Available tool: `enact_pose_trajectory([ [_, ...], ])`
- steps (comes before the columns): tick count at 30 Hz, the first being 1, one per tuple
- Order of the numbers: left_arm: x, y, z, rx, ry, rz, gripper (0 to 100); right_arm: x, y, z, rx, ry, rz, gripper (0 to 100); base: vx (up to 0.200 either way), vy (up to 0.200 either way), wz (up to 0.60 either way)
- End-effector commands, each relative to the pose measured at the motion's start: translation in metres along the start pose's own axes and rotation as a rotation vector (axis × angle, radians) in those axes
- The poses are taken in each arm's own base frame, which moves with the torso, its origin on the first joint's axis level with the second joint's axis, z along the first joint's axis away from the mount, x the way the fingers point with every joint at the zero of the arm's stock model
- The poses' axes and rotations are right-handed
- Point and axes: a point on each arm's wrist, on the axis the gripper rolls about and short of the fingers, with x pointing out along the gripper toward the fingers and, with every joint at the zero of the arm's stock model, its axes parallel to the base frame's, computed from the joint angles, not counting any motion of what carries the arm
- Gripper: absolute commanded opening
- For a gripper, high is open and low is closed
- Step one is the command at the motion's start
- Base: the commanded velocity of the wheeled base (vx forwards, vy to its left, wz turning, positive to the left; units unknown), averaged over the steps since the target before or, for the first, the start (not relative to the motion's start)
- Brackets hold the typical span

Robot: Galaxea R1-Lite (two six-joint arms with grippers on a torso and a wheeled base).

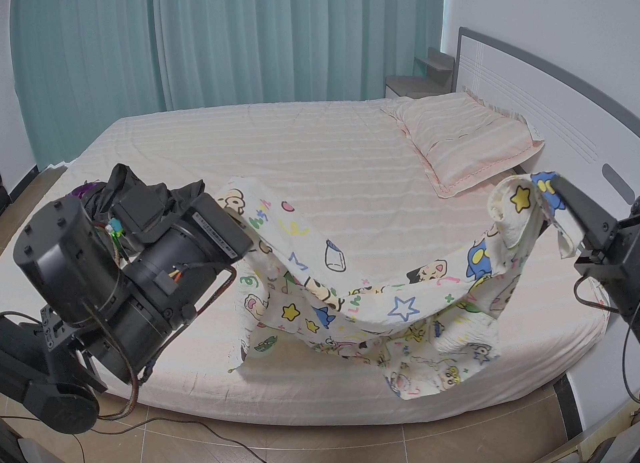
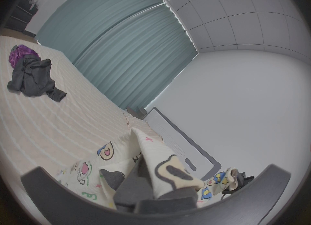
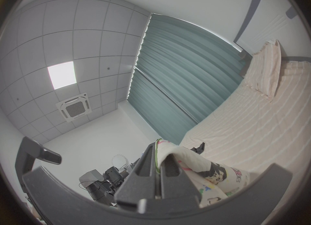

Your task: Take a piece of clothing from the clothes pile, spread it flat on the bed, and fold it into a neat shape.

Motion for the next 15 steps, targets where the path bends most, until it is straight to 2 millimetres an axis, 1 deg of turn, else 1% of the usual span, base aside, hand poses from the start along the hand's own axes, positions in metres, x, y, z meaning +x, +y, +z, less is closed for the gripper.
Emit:
enact_pose_trajectory([
  [1,-0.011,-0.010,0.017,0.008,-0.064,-0.024,0,-0.015,0.023,0.013,-0.033,-0.049,0.098,0,0.000,0.000,0.00],
  [2,-0.015,-0.012,0.022,0.020,-0.082,-0.031,0,-0.018,0.026,0.015,-0.037,-0.046,0.114,0,0.000,0.000,0.00],
  [6,-0.019,-0.015,0.028,0.029,-0.101,-0.032,0,-0.020,0.029,0.017,-0.037,-0.041,0.113,0,0.000,0.000,0.00],
  [8,-0.028,-0.021,0.041,0.032,-0.121,-0.029,0,-0.018,0.039,0.028,-0.057,-0.077,0.139,0,0.000,0.000,0.00],
  [9,-0.029,-0.022,0.042,0.032,-0.123,-0.030,0,-0.018,0.040,0.029,-0.057,-0.078,0.140,0,0.000,0.000,0.00],
  [11,-0.038,-0.024,0.052,0.037,-0.122,-0.020,0,-0.010,0.049,0.042,-0.062,-0.084,0.144,0,0.000,0.000,0.00],
  [13,-0.041,-0.026,0.057,0.040,-0.113,-0.012,0,0.000,0.055,0.052,-0.061,-0.075,0.114,0,0.000,0.000,0.00],
  [14,-0.041,-0.026,0.057,0.041,-0.110,-0.011,0,0.001,0.055,0.053,-0.060,-0.072,0.109,0,0.000,0.000,0.00],
  [15,-0.043,-0.025,0.059,0.045,-0.114,-0.003,0,0.006,0.056,0.058,-0.059,-0.061,0.086,0,0.000,0.000,0.00],
])
